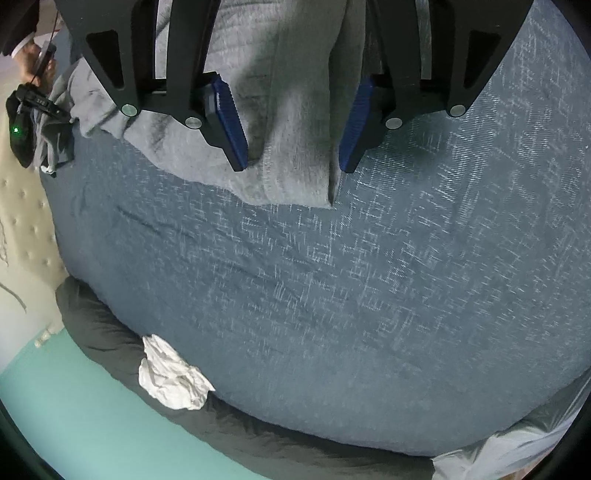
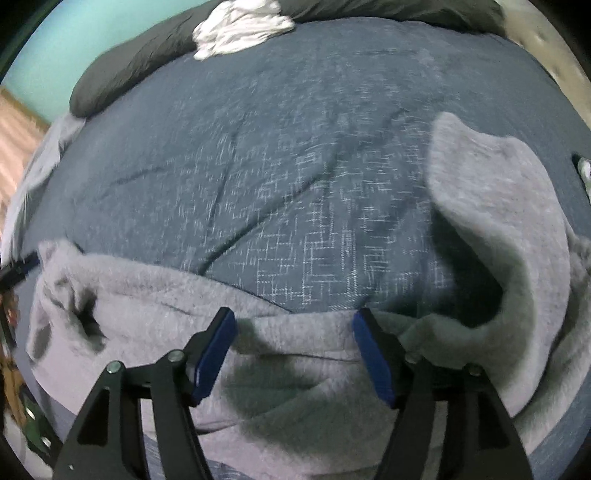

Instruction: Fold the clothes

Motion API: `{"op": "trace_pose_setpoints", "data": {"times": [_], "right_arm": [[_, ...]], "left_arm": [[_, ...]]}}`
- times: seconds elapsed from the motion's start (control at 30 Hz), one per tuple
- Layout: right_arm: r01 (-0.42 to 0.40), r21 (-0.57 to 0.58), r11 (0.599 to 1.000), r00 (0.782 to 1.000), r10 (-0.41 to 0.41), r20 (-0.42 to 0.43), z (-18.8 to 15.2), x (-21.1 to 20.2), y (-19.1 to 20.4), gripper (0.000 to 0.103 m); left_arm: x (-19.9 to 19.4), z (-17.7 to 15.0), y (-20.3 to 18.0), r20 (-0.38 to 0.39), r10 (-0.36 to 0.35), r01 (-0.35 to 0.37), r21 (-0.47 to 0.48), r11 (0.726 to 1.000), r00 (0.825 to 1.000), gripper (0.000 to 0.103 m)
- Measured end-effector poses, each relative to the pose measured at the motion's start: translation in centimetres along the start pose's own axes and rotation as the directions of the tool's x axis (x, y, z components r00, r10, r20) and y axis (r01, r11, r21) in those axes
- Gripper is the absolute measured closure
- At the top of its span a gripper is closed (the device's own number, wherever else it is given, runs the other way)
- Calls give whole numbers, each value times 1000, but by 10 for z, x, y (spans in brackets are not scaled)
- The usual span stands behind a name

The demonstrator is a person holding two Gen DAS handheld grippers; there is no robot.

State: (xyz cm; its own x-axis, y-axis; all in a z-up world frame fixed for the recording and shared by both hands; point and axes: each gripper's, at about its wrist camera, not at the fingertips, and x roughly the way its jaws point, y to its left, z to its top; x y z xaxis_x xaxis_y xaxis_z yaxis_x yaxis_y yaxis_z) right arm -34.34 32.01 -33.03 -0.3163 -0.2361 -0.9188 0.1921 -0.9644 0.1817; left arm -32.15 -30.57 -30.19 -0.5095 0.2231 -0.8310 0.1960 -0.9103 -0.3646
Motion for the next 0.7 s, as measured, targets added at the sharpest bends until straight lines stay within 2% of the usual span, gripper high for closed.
{"op": "trace_pose_setpoints", "data": {"times": [0.13,0.27,0.33,0.37,0.5,0.57,0.63,0.7], "right_arm": [[53,-116,992,998,-56,-24,-1,10,15,33],[94,-242,966,995,-100,-14,-2,17,34,33],[118,-281,952,992,-122,4,-1,19,40,33],[108,-282,953,994,-112,-1,1,21,41,33],[83,-298,951,996,-93,-19,4,31,44,33],[80,-316,945,996,-91,-22,5,35,47,33],[84,-339,937,995,-97,-22,3,38,50,33],[84,-361,929,995,-98,-22,2,41,53,42]], "left_arm": [[11,-3,-1,-20,-13,13,3,1000,1000,48],[18,-5,-3,-31,-17,17,26,1000,999,50],[19,-6,-5,-34,-16,18,40,999,999,58],[19,-6,-6,-34,-17,19,48,999,999,64],[18,-7,-9,-27,-26,28,68,997,999,76],[18,-8,-12,-24,-32,34,79,996,999,87],[18,-10,-16,-24,-29,31,97,995,999,89],[18,-12,-20,-27,-22,25,116,993,999,91]]}}
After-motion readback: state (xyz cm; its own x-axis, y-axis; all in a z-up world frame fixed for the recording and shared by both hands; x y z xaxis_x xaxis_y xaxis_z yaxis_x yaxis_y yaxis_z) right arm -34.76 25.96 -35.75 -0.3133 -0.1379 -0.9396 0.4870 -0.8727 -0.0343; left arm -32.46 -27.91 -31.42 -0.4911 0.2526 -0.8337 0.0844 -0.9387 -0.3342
